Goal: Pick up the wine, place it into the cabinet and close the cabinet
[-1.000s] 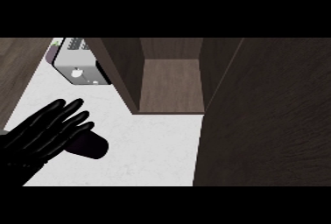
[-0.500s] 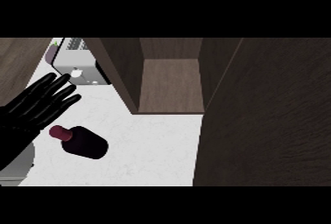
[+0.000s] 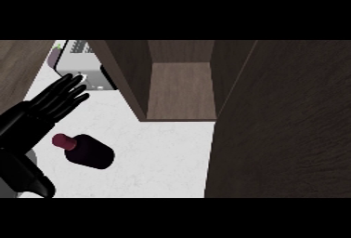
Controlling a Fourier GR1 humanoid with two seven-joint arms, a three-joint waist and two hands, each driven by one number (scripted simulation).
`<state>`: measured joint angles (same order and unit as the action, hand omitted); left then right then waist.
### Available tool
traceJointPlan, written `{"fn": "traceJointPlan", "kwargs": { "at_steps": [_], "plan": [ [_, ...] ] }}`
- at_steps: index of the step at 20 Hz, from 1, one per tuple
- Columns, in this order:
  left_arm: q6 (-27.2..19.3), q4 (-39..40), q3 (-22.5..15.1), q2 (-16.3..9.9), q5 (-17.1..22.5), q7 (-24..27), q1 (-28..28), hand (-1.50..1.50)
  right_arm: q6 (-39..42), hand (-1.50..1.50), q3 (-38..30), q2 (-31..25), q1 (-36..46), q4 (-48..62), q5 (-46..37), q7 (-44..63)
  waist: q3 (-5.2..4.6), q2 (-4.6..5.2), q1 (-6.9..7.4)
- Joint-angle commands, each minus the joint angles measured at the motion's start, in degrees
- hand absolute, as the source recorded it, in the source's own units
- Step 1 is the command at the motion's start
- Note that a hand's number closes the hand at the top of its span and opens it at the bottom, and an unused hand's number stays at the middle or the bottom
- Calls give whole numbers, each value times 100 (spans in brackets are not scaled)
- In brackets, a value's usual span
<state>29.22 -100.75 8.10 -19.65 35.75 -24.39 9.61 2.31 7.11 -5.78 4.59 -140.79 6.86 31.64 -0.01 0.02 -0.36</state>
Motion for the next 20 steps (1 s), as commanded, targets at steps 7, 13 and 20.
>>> {"fn": "traceJointPlan", "kwargs": {
  "at_steps": [7,13,20],
  "plan": [
    [1033,1991,14,174,-1573,1684,-7,-150,-199,-150,227,149,170,-562,59,594,-7,5,-14],
    [1242,3072,118,20,-1986,2181,456,-150,-4,-150,-71,120,254,-228,243,242,-2,4,9],
    [1506,4524,54,-80,-2982,3670,638,-150,169,-150,-327,-46,-40,-654,526,492,-3,6,-23]
  ]
}}
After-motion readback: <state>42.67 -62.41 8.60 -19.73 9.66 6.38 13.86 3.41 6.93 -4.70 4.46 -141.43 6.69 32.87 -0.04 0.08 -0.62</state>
